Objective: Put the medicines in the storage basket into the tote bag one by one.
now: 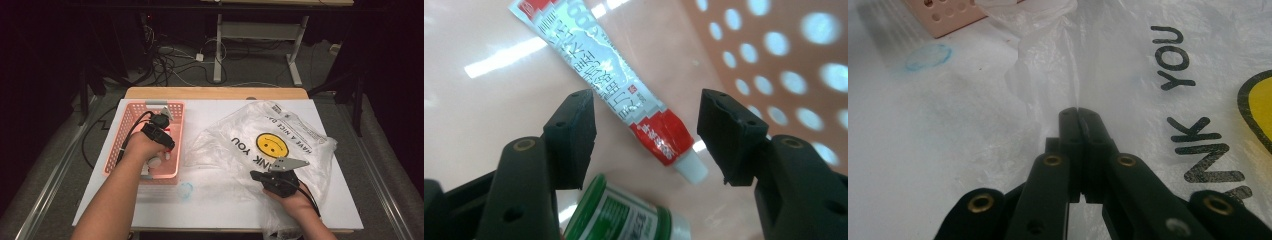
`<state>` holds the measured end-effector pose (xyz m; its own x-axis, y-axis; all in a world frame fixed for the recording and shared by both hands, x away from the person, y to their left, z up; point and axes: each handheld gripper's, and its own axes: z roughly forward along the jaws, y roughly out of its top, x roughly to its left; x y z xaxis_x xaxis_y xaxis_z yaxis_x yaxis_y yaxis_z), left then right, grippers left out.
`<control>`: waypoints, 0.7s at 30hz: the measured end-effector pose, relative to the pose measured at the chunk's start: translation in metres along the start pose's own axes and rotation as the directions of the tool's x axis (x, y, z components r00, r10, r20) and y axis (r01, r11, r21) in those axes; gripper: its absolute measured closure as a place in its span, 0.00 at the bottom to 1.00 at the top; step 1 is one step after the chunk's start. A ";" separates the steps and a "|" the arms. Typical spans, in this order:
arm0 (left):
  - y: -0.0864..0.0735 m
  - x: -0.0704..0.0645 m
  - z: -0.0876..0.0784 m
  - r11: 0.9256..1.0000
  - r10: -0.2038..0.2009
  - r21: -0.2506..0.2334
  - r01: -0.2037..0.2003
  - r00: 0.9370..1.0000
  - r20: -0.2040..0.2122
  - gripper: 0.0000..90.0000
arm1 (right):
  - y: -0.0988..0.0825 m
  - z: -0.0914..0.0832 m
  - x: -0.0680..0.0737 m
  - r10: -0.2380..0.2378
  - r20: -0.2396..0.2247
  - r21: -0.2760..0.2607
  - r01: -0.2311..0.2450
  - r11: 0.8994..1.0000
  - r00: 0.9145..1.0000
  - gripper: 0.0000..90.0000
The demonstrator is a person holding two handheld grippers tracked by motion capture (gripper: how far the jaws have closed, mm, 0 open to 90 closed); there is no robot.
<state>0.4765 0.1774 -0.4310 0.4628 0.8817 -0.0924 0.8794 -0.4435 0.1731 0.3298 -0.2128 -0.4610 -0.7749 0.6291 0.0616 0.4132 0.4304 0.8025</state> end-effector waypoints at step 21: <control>0.003 0.003 0.015 0.998 -0.053 -0.045 0.052 0.998 -0.029 0.75 | 0.008 -0.015 0.002 -0.034 0.046 -0.107 0.039 0.993 0.998 1.00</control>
<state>0.4826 0.1759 -0.4457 0.4120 0.9082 -0.0733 0.8963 -0.3895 0.2118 0.3246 -0.2179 -0.4460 -0.7658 0.6431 0.0073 0.3292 0.3823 0.8634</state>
